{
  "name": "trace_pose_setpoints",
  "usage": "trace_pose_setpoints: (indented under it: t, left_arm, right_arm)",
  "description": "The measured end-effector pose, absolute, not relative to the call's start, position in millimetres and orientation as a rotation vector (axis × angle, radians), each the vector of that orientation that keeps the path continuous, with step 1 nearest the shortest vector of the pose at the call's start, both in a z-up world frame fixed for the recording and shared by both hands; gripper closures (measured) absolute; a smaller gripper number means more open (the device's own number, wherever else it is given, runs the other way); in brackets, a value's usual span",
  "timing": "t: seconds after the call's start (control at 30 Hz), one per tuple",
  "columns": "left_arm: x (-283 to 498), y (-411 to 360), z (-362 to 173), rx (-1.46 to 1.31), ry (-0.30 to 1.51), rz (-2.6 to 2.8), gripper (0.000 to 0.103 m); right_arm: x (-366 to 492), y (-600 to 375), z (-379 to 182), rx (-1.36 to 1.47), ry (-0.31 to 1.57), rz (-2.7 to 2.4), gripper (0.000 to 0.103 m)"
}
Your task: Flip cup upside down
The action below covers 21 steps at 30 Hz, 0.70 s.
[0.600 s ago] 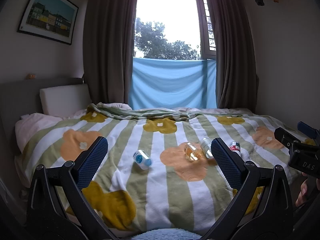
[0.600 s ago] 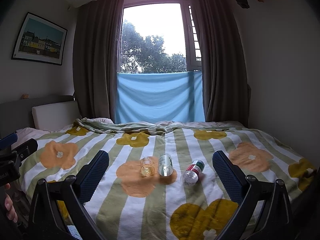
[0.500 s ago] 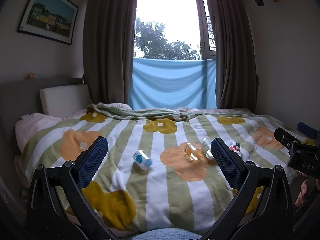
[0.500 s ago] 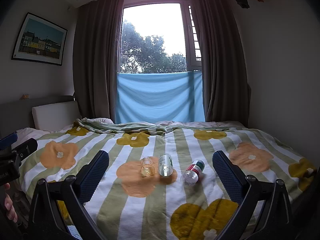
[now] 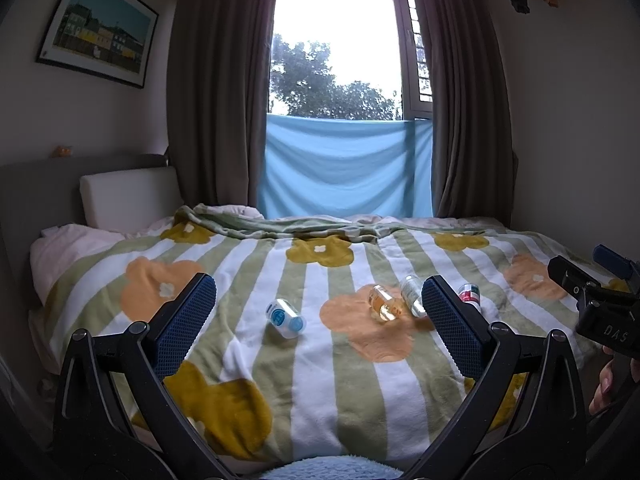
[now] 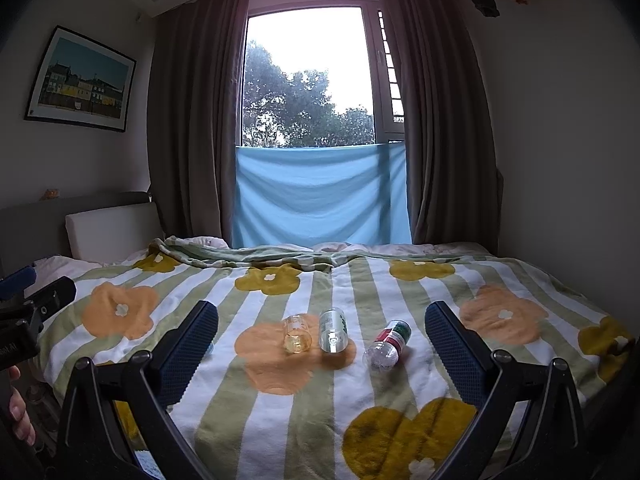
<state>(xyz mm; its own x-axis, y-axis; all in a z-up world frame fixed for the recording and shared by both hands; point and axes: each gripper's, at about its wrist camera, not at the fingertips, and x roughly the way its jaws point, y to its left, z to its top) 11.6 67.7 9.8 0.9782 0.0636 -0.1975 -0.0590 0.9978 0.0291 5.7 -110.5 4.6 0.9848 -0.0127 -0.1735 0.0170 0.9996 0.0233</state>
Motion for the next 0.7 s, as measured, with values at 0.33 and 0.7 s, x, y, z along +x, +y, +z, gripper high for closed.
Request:
trace_pose_setpoints:
  t: [0.33, 0.7]
  left_arm:
    - [11.4, 68.1, 9.3, 0.022, 0.199, 0.063, 0.000]
    - [10.0, 69.1, 9.5, 0.018, 0.198, 0.063, 0.000]
  right_arm:
    - [4.5, -110.1, 4.6, 0.026, 0.173, -0.015, 0.000]
    - [4.1, -110.1, 3.8, 0.023, 0.173, -0.013, 0.000]
